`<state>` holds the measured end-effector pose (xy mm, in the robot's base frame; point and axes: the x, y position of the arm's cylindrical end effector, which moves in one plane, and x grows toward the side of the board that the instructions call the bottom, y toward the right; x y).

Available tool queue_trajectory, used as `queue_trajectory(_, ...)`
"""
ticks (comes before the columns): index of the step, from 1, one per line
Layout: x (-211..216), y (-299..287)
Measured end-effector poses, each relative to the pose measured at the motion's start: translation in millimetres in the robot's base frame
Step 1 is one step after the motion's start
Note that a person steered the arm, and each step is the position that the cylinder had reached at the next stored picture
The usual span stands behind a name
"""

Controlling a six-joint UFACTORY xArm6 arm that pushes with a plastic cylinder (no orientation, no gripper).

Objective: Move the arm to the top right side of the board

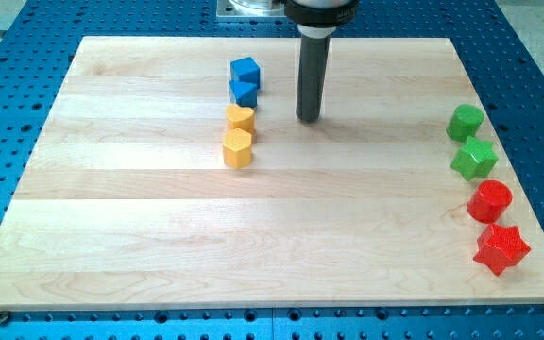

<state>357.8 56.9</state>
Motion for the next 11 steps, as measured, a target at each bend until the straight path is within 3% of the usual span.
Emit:
queue_trajectory(1, 0.0, 0.1)
queue_trajectory(3, -65.8, 120.5)
queue_trajectory(4, -65.8, 154.8)
queue_trajectory(11, -95.9, 159.6)
